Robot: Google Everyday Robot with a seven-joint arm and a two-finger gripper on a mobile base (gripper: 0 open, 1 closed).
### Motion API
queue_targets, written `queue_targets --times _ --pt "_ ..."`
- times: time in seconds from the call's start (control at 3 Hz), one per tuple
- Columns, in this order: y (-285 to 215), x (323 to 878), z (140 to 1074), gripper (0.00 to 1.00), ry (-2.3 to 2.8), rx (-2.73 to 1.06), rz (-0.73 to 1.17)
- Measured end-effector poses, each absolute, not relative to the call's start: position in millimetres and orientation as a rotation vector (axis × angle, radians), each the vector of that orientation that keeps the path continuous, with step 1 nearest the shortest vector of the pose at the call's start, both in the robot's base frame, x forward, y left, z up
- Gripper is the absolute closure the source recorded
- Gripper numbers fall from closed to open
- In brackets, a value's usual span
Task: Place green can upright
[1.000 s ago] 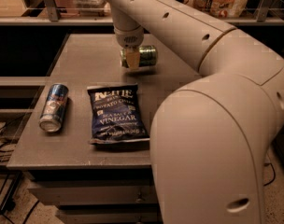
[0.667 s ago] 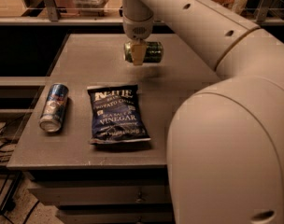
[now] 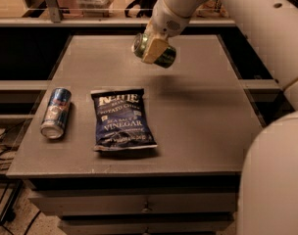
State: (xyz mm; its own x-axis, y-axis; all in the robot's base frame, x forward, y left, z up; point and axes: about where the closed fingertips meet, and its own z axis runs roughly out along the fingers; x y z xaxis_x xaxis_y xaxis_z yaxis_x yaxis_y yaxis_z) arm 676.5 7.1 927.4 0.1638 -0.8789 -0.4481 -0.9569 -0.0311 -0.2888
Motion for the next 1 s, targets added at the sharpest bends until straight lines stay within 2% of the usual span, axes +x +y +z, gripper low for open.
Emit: queue_targets --times 0.33,1.0 --pt "-1.9 657.7 937.9 1.0 1.655 -1.771 0.387" --pt "-23.3 636.4 923.1 1.0 1.719 -1.412 0.619"
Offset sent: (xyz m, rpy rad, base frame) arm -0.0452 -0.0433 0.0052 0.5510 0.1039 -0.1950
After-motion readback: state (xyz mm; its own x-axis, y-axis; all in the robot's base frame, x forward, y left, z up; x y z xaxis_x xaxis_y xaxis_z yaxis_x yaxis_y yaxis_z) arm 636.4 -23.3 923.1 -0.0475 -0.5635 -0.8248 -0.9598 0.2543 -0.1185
